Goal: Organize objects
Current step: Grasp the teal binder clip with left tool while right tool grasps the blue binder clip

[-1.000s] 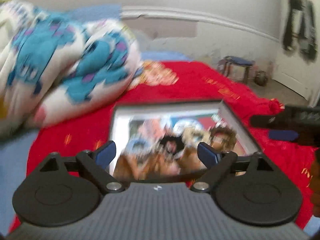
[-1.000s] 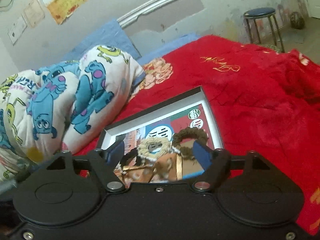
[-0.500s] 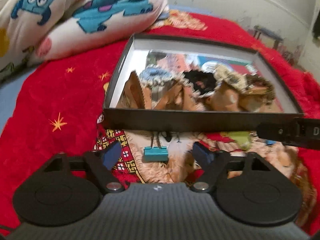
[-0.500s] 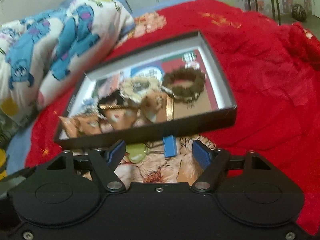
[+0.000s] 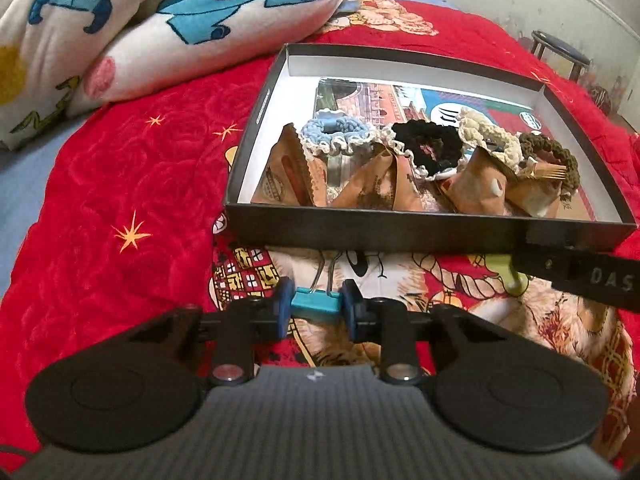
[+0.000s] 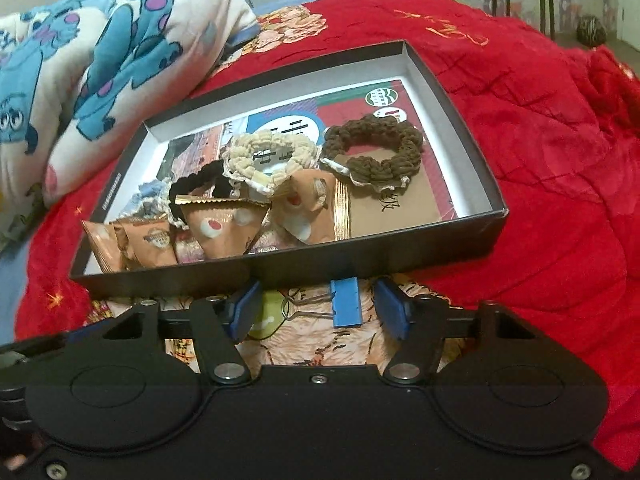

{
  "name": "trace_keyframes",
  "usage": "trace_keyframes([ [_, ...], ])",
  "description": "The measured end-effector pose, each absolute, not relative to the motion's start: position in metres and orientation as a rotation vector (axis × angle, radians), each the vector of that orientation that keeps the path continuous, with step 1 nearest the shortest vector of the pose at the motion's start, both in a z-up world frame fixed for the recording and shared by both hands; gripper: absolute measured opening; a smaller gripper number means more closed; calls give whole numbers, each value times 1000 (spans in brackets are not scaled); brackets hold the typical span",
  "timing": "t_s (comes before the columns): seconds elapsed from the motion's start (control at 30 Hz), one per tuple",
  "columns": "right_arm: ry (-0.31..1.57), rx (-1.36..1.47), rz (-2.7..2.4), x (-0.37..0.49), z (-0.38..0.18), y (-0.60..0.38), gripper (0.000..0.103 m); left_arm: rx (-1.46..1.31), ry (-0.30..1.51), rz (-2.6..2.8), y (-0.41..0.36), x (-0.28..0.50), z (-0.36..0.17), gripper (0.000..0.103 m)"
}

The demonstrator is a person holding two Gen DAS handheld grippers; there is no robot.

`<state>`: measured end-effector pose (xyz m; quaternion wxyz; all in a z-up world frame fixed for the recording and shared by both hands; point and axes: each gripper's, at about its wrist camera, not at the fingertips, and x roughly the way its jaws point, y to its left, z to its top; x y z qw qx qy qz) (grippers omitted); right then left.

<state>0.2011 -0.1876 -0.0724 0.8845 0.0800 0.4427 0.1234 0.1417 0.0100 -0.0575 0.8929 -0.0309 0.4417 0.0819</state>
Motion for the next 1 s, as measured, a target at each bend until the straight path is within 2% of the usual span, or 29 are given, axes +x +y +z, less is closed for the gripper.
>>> trace_keyframes([
  [0.07,916,125,246,199,-73,-184,52,-70,921,169,11,142,-57,30],
  [0.3,901,13,227,195,-74,-172,43,-74,928,170,11,142,-57,30],
  [1.0,903,130,344,175,-50,-179,42,-135,916,154,11,128,-41,29],
])
